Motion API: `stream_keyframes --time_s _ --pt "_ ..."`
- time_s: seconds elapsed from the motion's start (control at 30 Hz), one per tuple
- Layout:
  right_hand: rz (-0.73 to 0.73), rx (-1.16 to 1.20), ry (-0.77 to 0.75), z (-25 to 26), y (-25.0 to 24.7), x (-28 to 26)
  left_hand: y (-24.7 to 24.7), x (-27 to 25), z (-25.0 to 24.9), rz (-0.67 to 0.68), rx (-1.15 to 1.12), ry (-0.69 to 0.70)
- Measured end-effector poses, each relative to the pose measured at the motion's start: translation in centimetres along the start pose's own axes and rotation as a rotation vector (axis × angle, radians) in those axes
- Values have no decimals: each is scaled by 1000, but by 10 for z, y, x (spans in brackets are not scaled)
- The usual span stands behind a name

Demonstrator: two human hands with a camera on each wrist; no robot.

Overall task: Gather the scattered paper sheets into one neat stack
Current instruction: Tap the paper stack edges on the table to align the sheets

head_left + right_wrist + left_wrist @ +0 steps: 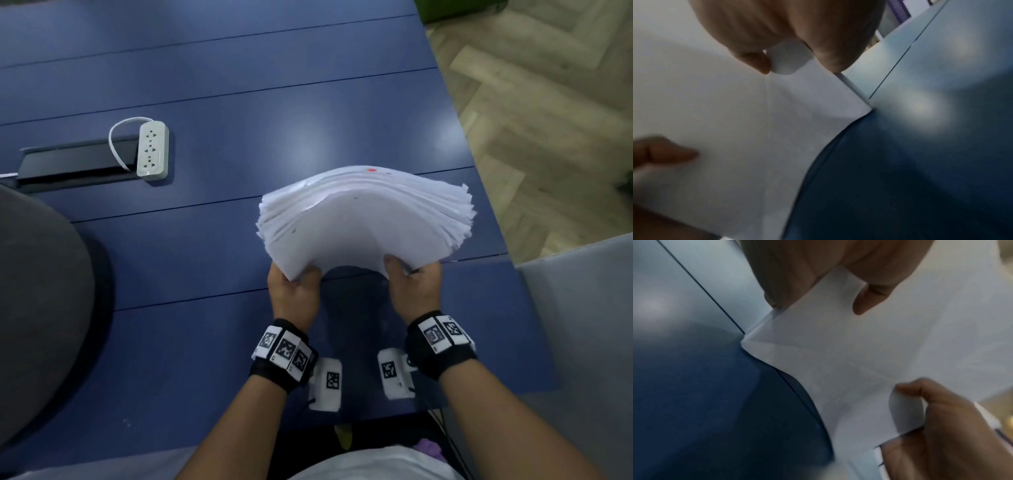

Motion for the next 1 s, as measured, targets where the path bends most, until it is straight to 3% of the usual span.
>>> stream_keyframes --time_s 0.17,0.3,0.4,0.53,0.8,1.0 --pt "-9 -8 -25 14 0 -8 -3 -9 -8 -94 -88 22" --pt "40 -113 -70 21 -10 -10 -14 -11 -12 18 0 18" --pt "15 -48 -93 38 -24 0 -19 -7 -37 117 47 124" --pt "54 59 -135 51 -25 13 -14 -6 -58 112 79 205" --pt "83 -122 84 -14 -15 0 -14 -1 -7 16 232 31" --pt "89 -157 44 0 -13 1 -14 -1 -13 63 207 16"
Point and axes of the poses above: each hand's wrist, its own x-axis towards the middle knuckle, its own y-axis out of the palm, z = x × y, the point moved 6 cm from there along x, towards the middle knuckle, and after that the axes turned 2 degrees about z, right-handed, at the moved point
